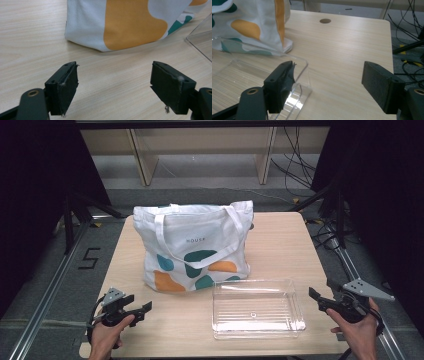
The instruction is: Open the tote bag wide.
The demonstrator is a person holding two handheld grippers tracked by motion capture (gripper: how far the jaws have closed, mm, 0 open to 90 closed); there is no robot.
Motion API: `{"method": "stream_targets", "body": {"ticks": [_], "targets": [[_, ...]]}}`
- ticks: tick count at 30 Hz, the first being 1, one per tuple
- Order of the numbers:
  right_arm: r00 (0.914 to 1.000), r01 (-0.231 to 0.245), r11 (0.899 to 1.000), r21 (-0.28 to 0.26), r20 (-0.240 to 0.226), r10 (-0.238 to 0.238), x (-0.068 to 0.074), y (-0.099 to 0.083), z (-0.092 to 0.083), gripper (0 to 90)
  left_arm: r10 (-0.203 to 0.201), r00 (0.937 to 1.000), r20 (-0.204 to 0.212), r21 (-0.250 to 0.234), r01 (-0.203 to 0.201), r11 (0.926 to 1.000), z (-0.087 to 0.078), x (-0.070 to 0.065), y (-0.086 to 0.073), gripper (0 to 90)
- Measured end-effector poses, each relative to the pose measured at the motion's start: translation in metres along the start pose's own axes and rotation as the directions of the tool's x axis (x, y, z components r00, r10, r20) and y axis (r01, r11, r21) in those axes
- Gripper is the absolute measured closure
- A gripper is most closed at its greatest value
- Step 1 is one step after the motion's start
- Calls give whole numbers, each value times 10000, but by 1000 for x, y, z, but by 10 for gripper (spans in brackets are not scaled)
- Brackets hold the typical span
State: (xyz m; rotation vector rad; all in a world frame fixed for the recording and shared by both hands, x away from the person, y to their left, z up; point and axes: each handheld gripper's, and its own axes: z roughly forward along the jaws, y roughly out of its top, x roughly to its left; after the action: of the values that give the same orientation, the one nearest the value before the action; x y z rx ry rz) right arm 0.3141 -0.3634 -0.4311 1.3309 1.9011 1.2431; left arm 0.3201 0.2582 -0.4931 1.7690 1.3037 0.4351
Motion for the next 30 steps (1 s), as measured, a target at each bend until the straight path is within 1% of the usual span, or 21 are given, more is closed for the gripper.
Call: {"method": "stream_targets", "body": {"ticks": [1,2,4,6,7,11,12,14,15,16,17,18,19,20,23,25,26,27,28,29,30], "targets": [[10000,0,10000,0,0,0,0,0,0,267,-17,10000,-14,-90,17,10000,-1,0,1,217],[9996,271,9996,-85,-123,-272,-3,3,2,267,-20,10000,25,-123,20,9999,-2,0,4,217],[9999,-8,10000,28,-164,8,0,11,5,267,-58,9999,128,-317,62,9995,-3,-1,9,218],[9994,249,9997,50,-236,-247,-2,25,11,267,151,9995,270,-553,-136,9984,-5,-4,20,231],[9993,246,9997,-24,-286,-247,-2,30,14,267,151,9995,270,-553,-136,9984,-5,-4,20,232],[9987,260,9997,39,-432,-259,-2,45,18,267,302,9967,749,-618,-255,9978,-4,-11,36,243],[9976,467,9989,-62,-511,-470,-2,55,23,267,359,9954,885,-620,-304,9976,-4,-13,40,245],[9976,472,9987,-165,-501,-480,-1,59,26,267,364,9928,1141,-668,-289,9973,-3,-18,48,248],[9965,659,9978,-86,-517,-663,0,64,28,267,411,9912,1259,-703,-324,9970,-1,-20,53,252],[9945,788,9968,-132,-677,-796,2,74,34,273,355,9879,1509,-779,-239,9967,0,-24,62,249],[9945,788,9968,-132,-677,-796,2,74,34,273,355,9879,1509,-779,-239,9967,0,-24,62,250],[9919,928,9956,-159,-861,-938,5,82,40,304,447,9840,1723,-885,-297,9956,1,-27,73,249],[9909,1014,9948,75,-894,-1004,7,87,42,325,447,9840,1723,-885,-297,9956,1,-27,73,247],[9902,1095,9939,156,-889,-1077,9,91,45,327,562,9820,1804,-927,-399,9949,1,-31,83,243],[9890,1105,9937,158,-1010,-1084,13,99,52,327,721,9806,1821,-945,-556,9940,1,-34,93,238],[9866,1331,9911,95,-962,-1316,15,106,59,327,821,9791,1859,-968,-649,9932,1,-37,101,238],[9866,1229,9923,177,-1103,-1203,17,109,61,328,744,9797,1860,-971,-571,9936,1,-38,104,238],[9852,1363,9907,25,-1051,-1353,17,112,64,328,810,9778,1933,-1028,-620,9928,1,-39,108,236],[9854,1331,9910,152,-1094,-1307,18,116,66,328,891,9776,1908,-1002,-709,9924,1,-39,111,233],[9853,1319,9913,-38,-1093,-1315,20,118,69,328,897,9776,1905,-1019,-712,9923,2,-40,114,232],[9843,1423,9898,94,-1066,-1405,20,121,70,328,930,9764,1951,-1039,-737,9919,3,-41,117,230]]}}
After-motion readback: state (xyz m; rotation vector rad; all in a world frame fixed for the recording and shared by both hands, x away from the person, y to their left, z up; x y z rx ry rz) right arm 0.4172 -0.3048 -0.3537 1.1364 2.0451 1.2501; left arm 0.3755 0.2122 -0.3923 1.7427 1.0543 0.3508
